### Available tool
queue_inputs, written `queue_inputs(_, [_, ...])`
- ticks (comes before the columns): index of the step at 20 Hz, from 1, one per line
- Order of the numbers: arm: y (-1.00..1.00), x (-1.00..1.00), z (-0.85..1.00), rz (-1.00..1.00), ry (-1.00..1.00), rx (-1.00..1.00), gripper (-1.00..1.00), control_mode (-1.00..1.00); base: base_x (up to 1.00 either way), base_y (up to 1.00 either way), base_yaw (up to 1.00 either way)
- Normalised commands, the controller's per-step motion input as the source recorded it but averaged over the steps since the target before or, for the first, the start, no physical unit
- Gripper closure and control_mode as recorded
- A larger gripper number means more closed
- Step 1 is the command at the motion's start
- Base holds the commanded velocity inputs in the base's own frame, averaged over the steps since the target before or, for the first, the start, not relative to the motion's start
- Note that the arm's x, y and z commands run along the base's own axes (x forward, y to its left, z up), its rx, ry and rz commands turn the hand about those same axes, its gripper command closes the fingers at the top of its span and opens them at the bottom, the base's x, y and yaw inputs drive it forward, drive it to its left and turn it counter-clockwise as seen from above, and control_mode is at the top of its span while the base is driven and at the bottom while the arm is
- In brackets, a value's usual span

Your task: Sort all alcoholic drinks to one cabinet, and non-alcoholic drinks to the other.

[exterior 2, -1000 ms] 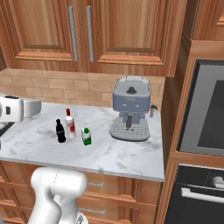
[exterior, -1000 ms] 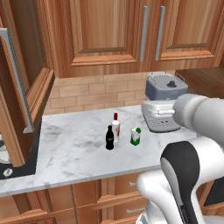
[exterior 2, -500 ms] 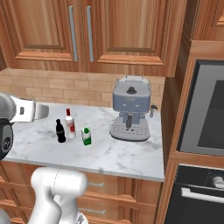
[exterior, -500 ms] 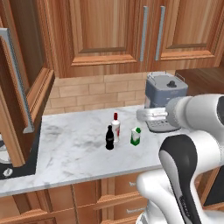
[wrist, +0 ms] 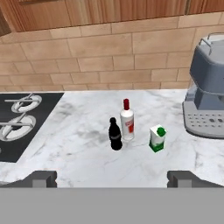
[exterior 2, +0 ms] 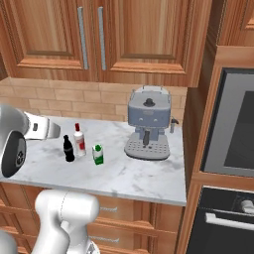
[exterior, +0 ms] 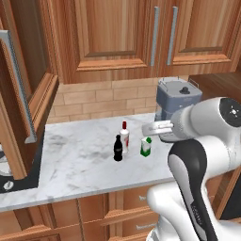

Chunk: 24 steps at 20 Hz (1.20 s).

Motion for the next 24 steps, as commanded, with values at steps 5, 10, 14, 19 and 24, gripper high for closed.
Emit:
queue_inputs(5, [0.0,0.03,-0.19,0.01,0.04,0.0,-1.0,-1.0,0.0,0.0,0.0])
queue_inputs(10, [-0.01,0.15,-0.18,0.0,0.03,0.01,-1.0,-1.0,0.0,0.0,0.0])
queue_inputs(14, [-0.01,0.2,-0.19,0.0,0.04,0.03,-1.0,-1.0,0.0,0.0,0.0])
queue_inputs(19, [0.0,0.27,-0.17,0.0,0.04,0.02,-1.0,-1.0,0.0,0.0,0.0])
queue_inputs(24, [-0.03,0.33,-0.08,0.0,0.05,0.0,-1.0,-1.0,0.0,0.0,0.0])
